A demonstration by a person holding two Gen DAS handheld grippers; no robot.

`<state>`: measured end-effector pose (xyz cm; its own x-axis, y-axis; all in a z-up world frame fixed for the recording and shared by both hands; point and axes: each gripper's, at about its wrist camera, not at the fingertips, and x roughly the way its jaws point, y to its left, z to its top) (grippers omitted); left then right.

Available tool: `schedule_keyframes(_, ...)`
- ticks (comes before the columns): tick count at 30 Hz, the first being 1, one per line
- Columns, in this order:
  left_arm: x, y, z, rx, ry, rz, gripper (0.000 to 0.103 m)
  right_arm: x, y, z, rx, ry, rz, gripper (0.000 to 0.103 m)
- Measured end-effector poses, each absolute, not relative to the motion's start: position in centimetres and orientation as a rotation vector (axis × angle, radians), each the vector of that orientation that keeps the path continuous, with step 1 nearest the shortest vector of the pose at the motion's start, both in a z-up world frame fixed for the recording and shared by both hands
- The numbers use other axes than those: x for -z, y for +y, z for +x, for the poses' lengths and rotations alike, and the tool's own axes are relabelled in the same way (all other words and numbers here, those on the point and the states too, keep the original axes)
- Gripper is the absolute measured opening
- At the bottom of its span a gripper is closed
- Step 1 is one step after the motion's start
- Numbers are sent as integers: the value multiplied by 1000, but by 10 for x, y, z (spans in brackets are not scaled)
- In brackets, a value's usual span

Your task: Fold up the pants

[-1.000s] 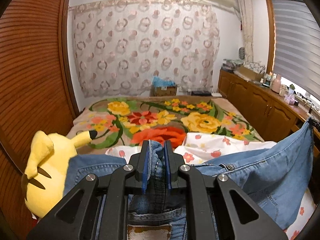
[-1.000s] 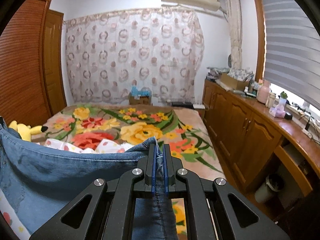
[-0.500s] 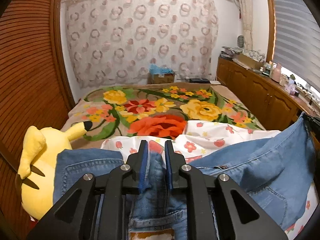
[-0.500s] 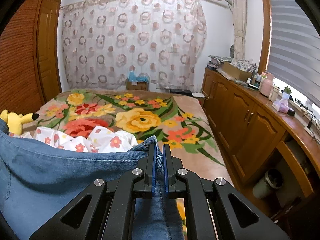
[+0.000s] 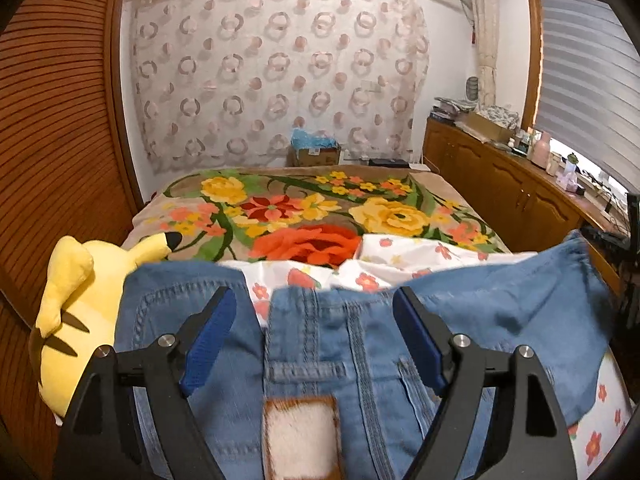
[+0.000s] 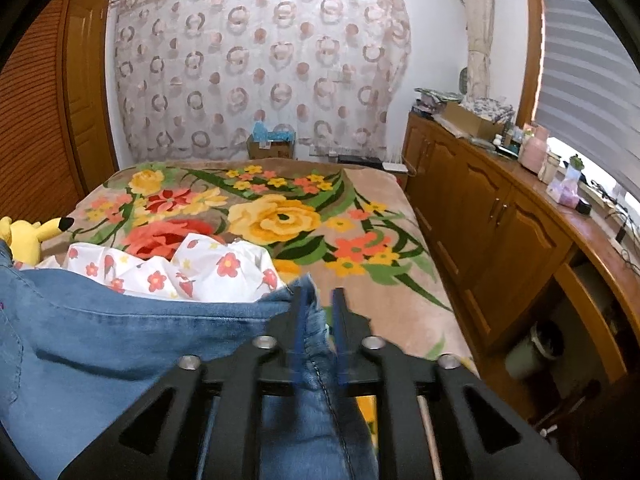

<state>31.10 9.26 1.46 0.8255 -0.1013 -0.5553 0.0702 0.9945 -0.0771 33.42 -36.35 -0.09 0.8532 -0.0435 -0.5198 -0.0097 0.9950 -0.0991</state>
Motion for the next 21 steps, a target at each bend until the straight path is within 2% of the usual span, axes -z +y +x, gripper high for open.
schedule_keyframes(2,-12,89,301,95,602,-45,81,-5,-364,323,8,536,-89,34)
schedule_keyframes(4,-10,85,288,98,600,-42,81,-12,-363,311,-3,538,-86,40)
schedule_keyframes(21,17,49,232,223,647,-35,81,-8,-336,192,-185,612,-73,42)
